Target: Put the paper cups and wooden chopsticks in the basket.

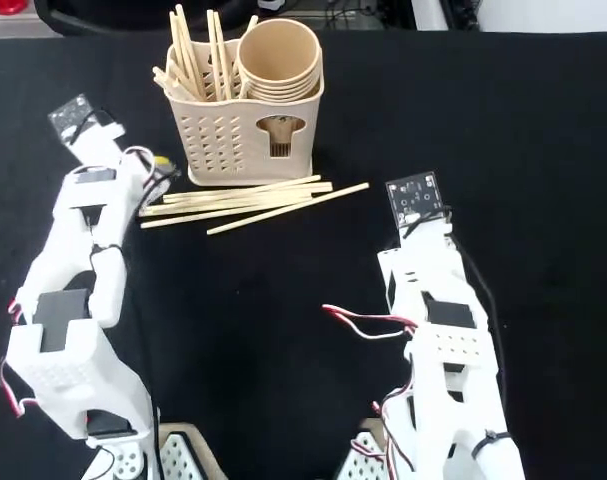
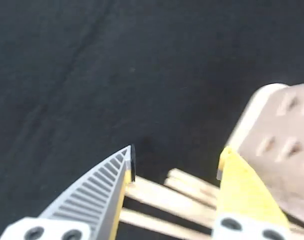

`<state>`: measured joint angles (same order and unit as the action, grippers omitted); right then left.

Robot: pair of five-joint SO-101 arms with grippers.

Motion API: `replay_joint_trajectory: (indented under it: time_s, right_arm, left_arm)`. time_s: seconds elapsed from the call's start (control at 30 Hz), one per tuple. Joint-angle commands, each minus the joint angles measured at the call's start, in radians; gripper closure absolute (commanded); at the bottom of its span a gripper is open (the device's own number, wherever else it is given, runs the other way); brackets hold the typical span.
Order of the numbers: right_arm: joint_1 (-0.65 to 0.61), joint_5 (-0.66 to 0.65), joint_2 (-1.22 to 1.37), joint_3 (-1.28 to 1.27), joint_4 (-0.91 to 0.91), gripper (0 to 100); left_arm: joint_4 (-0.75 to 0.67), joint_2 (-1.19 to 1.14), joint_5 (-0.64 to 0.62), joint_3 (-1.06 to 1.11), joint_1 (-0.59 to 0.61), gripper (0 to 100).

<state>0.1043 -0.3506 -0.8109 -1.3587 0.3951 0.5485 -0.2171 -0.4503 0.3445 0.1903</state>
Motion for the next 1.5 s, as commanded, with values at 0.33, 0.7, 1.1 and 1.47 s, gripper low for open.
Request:
replay_joint_trajectory:
  time_s: [0.33, 0.7, 1.1, 1.47]
  right_arm:
    - [-0.008, -0.006, -0.025, 0.051, 0.003, 98.5]
    - [-0.008, -0.006, -0.025, 0.051, 0.003, 98.5]
    - [-0.006, -0.006, -0.025, 0.051, 0.003, 98.5]
    - [0.029, -0.002, -0.027, 0.059, 0.003, 98.5]
  left_arm:
    - [-0.091, 0.009, 0.005, 0.048, -0.058, 85]
    - [-0.100, -0.017, 0.193, 0.038, -0.107, 97]
    - [-0.018, -0.028, 0.275, 0.031, -0.133, 97]
    - [0.175, 0.106, 0.396, 0.157, -0.219, 97]
